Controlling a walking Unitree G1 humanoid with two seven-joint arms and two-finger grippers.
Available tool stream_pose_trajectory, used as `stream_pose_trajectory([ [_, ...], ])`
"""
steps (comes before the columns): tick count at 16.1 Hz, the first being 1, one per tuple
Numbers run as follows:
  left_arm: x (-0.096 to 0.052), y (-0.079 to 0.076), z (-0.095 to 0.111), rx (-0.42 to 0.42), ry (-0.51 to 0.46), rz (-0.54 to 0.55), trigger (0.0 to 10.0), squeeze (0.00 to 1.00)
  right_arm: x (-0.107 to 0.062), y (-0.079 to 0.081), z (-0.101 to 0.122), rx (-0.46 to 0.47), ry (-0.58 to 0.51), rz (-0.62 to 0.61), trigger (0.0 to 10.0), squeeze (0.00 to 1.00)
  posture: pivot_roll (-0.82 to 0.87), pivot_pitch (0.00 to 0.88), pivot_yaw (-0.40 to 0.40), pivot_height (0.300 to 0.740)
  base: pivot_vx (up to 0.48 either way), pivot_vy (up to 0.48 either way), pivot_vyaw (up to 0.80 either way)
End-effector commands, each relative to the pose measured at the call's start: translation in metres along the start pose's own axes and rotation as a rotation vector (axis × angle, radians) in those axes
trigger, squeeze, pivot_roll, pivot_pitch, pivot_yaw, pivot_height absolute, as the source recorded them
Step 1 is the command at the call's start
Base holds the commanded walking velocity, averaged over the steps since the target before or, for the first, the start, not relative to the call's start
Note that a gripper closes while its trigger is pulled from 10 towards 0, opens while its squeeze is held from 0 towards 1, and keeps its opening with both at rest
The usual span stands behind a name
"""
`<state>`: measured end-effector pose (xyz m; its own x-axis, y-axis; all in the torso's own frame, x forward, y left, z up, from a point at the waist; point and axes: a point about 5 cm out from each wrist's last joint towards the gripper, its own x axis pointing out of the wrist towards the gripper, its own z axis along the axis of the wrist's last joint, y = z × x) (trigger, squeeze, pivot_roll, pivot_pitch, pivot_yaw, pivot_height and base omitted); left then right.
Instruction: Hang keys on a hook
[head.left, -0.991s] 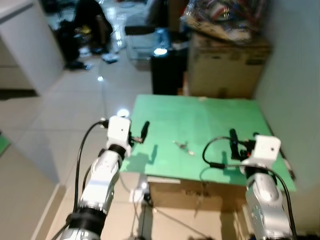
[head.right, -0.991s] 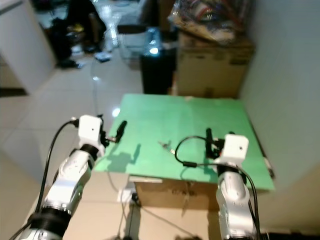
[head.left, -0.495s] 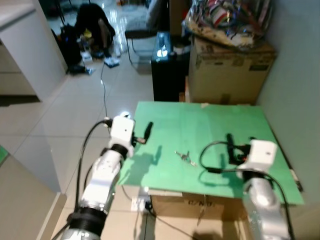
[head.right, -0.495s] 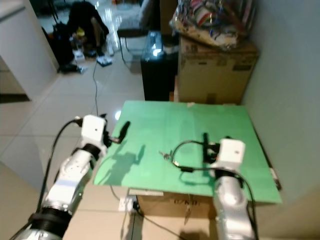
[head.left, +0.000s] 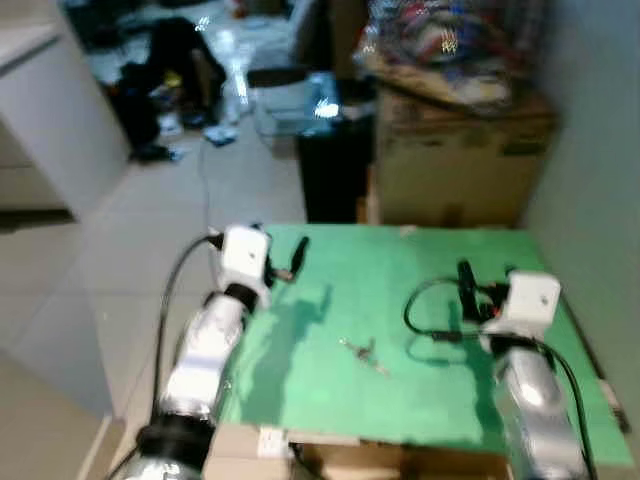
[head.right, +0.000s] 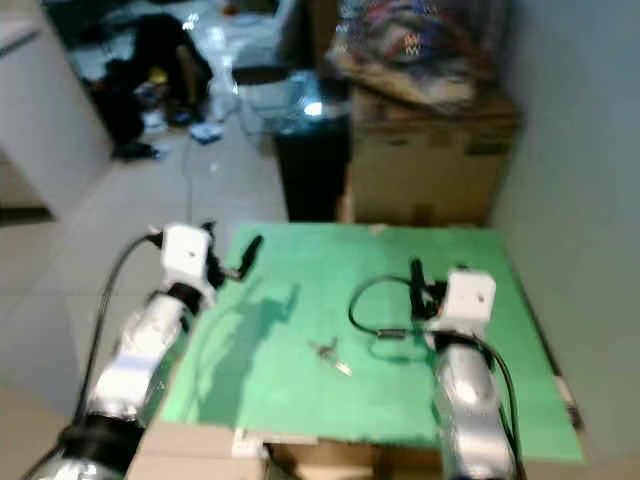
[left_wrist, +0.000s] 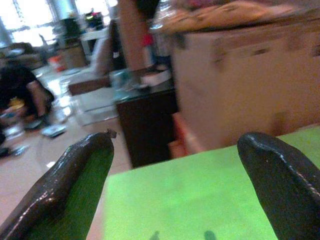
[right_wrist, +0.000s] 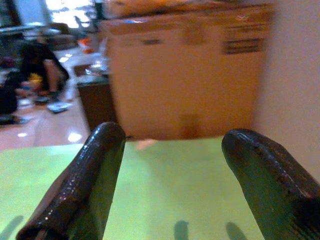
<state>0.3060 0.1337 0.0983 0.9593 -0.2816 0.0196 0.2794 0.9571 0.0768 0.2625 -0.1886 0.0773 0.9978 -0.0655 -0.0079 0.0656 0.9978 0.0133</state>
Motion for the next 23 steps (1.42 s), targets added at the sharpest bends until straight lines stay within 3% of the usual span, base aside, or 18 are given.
stream_pose_trajectory([
  [1, -0.002, 0.003, -0.001, -0.009, 0.011, 0.014, 10.0, 0.0, 0.0, 0.008, 0.002, 0.029, 0.0, 0.03, 10.0, 0.0, -0.05, 0.0, 0.08, 0.74, 0.0, 0.0, 0.0],
  [3, -0.005, 0.004, -0.002, -0.011, 0.016, 0.009, 10.0, 0.0, 0.003, 0.012, 0.008, 0.093, 0.0, 0.042, 10.0, 0.0, -0.04, 0.0, 0.086, 0.74, 0.0, 0.0, 0.0],
  [4, -0.009, 0.005, -0.003, -0.002, 0.024, -0.001, 10.0, 0.0, 0.01, 0.008, 0.005, 0.176, 0.029, -0.005, 10.0, 0.0, -0.02, 0.0, 0.103, 0.74, 0.0, 0.0, 0.0],
  [6, -0.014, 0.009, -0.002, 0.013, 0.039, -0.01, 10.0, 0.0, 0.02, 0.012, -0.003, 0.203, 0.078, 0.007, 10.0, 0.0, -0.01, 0.017, 0.117, 0.74, 0.0, 0.0, 0.0],
  [8, -0.025, 0.02, 0.002, 0.055, 0.059, -0.031, 10.0, 0.0, 0.037, 0.032, -0.018, 0.168, 0.187, 0.103, 10.0, 0.0, 0.05, 0.076, 0.159, 0.74, 0.0, 0.0, 0.0],
  [10, -0.033, 0.031, 0.007, 0.095, 0.075, -0.035, 10.0, 0.0, 0.045, 0.047, -0.023, 0.111, 0.23, 0.183, 10.0, 0.0, 0.1, 0.101, 0.188, 0.74, 0.0, 0.0, 0.0],
  [12, -0.04, 0.037, 0.013, 0.114, 0.079, -0.037, 10.0, 0.0, 0.048, 0.046, -0.024, 0.095, 0.227, 0.195, 10.0, 0.0, 0.14, 0.125, 0.209, 0.74, 0.0, 0.0, 0.0],
  [18, -0.082, 0.06, 0.023, 0.186, 0.194, -0.063, 10.0, 0.0, 0.058, 0.045, -0.03, 0.044, 0.238, 0.14, 10.0, 0.0, 0.25, 0.221, 0.3, 0.74, 0.0, 0.0, 0.0],
  [21, -0.081, 0.06, 0.03, 0.19, 0.205, -0.077, 10.0, 0.0, 0.062, 0.056, -0.022, -0.013, 0.162, 0.128, 10.0, 0.0, 0.23, 0.224, 0.306, 0.74, 0.0, 0.0, 0.0],
  [23, -0.079, 0.059, 0.029, 0.189, 0.21, -0.087, 10.0, 0.0, 0.064, 0.049, -0.018, -0.044, 0.126, 0.068, 10.0, 0.0, 0.22, 0.236, 0.307, 0.74, 0.0, 0.0, 0.0],
])
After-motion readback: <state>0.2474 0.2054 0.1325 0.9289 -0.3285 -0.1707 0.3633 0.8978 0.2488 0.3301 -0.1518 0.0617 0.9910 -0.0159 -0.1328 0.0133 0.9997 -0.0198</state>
